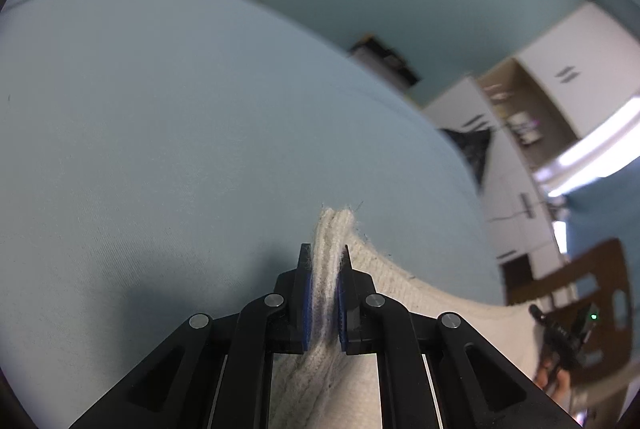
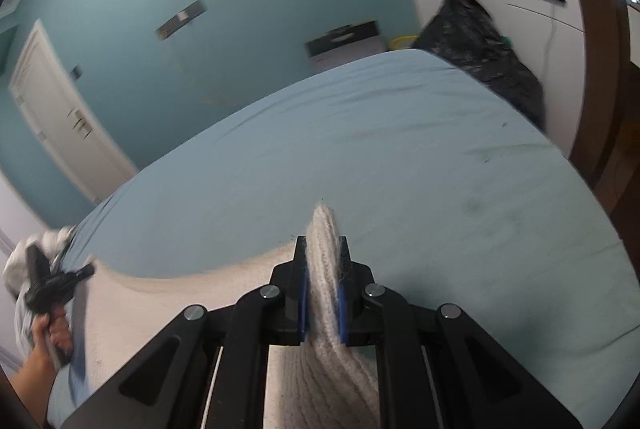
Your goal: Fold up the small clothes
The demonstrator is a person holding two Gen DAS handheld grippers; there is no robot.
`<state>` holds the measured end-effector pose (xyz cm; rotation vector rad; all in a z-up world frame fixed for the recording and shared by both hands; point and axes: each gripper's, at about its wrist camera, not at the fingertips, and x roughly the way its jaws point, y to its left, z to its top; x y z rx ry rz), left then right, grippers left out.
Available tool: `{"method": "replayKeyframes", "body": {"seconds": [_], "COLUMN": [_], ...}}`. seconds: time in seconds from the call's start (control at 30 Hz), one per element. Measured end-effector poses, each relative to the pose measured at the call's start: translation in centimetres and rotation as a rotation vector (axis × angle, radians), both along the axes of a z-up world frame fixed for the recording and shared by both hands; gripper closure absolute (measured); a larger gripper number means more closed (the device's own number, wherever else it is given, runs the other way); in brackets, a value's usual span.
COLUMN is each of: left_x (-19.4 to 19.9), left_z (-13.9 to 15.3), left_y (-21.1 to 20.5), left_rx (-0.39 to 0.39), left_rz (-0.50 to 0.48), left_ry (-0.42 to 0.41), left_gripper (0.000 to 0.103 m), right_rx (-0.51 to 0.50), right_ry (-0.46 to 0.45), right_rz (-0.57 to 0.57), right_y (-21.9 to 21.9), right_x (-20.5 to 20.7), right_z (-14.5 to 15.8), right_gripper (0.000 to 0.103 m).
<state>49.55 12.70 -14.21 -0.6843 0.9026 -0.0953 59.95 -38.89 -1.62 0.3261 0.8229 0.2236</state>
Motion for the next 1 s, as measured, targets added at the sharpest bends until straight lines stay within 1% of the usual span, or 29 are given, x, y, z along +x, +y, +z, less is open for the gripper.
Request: {"method": "replayKeyframes", "body": {"seconds": [0.03,0.07,0.1,0.13,0.17,0.2,0.23,0.27,0.3,0.33,0.37,0.4,0.43,0.47,0.5,0.53,0.57,0.63,0.67,0.7,0.73,0.77,0.83,0.87,0.9,0.93,1.0], "left_x": [0.6,1.0,1.4,2.0,2.2,2.3,2.1,1.6,1.4,1.1,0.3,-0.7,-1.8,-2.8,-4.7,-6.2,-7.4,-11.0,-12.4,-13.9,-15.6,-17.1,-19.0,-19.1,-18.9,-18.6,-18.2], "left_z": [-1.3,-2.4,-3.3,-4.8,-5.6,-5.9,-5.7,-5.5,-5.0,-4.4,-3.0,-1.2,0.7,2.1,3.5,4.4,5.1,6.2,6.4,6.7,6.8,6.4,4.6,3.6,2.5,0.4,-2.0], "left_y": [-0.8,-1.4,-1.6,-2.2,-2.2,-2.2,-1.4,-0.5,0.2,0.7,1.6,2.1,2.5,3.1,3.1,2.8,2.0,-0.4,-1.6,-2.9,-4.4,-5.8,-8.4,-9.4,-10.4,-11.4,-12.4], "left_rx": [0.034,0.061,0.084,0.095,0.089,0.063,0.009,-0.033,-0.069,-0.066,-0.038,0.000,0.042,0.070,0.112,0.167,0.230,0.370,0.405,0.420,0.406,0.377,0.340,0.336,0.340,0.374,0.488], "left_rz": [0.020,0.029,0.033,0.028,0.016,0.012,0.015,0.011,-0.003,-0.006,0.000,-0.006,-0.027,-0.041,-0.053,-0.062,-0.078,-0.144,-0.168,-0.193,-0.222,-0.248,-0.295,-0.315,-0.330,-0.331,-0.307], "left_ry": [0.058,0.099,0.140,0.210,0.256,0.265,0.259,0.269,0.289,0.301,0.282,0.236,0.204,0.185,0.156,0.144,0.140,0.115,0.103,0.083,0.057,0.042,0.053,0.066,0.086,0.142,0.198], "left_gripper": [0.094,0.094,0.094,0.093,0.091,0.091,0.084,0.061,0.041,0.011,0.007,0.007,0.005,0.003,0.002,0.002,0.002,0.002,0.002,0.002,0.000,0.000,0.000,0.000,0.000,0.000,0.000], "right_rx": [-0.008,-0.026,-0.046,-0.077,-0.094,-0.104,-0.115,-0.085,-0.026,0.078,0.163,0.276,0.357,0.428,0.474,0.462,0.417,0.226,0.074,-0.002,-0.057,-0.091,-0.107,-0.099,-0.077,-0.044,0.058], "right_ry": [0.024,0.054,0.102,0.158,0.201,0.264,0.317,0.386,0.379,0.366,0.391,0.445,0.477,0.474,0.447,0.432,0.424,0.404,0.409,0.409,0.400,0.387,0.349,0.332,0.341,0.363,0.373], "right_rz": [-0.015,-0.031,-0.037,-0.044,-0.045,-0.044,-0.057,-0.074,-0.089,-0.103,-0.112,-0.126,-0.134,-0.134,-0.113,-0.083,-0.066,-0.026,0.002,0.020,0.042,0.065,0.082,0.075,0.070,0.076,0.092], "right_y": [0.4,0.5,0.9,1.2,1.9,2.5,2.8,2.7,2.1,1.0,0.0,-1.4,-2.5,-3.8,-4.9,-5.7,-6.1,-6.2,-5.7,-5.4,-5.0,-4.6,-4.2,-4.0,-3.8,-3.7,-3.8], "right_x": [0.3,1.2,2.2,3.1,3.5,3.8,3.9,3.9,3.6,3.0,2.8,2.3,1.6,0.9,-0.5,-2.3,-3.7,-8.0,-11.0,-12.8,-15.0,-17.5,-21.7,-23.4,-24.8,-25.6,-25.8], "right_z": [-0.7,-1.7,-3.0,-4.3,-5.8,-7.6,-8.9,-10.7,-11.0,-10.8,-10.8,-10.8,-10.6,-10.1,-9.1,-7.8,-6.9,-4.9,-4.0,-3.6,-3.2,-2.9,-2.5,-2.4,-2.8,-3.5,-5.2], "right_gripper": [0.096,0.096,0.096,0.096,0.095,0.095,0.093,0.087,0.087,0.080,0.059,0.045,0.030,0.030,0.030,0.030,0.029,0.025,0.025,0.025,0.025,0.025,0.025,0.025,0.025,0.025,0.025]}}
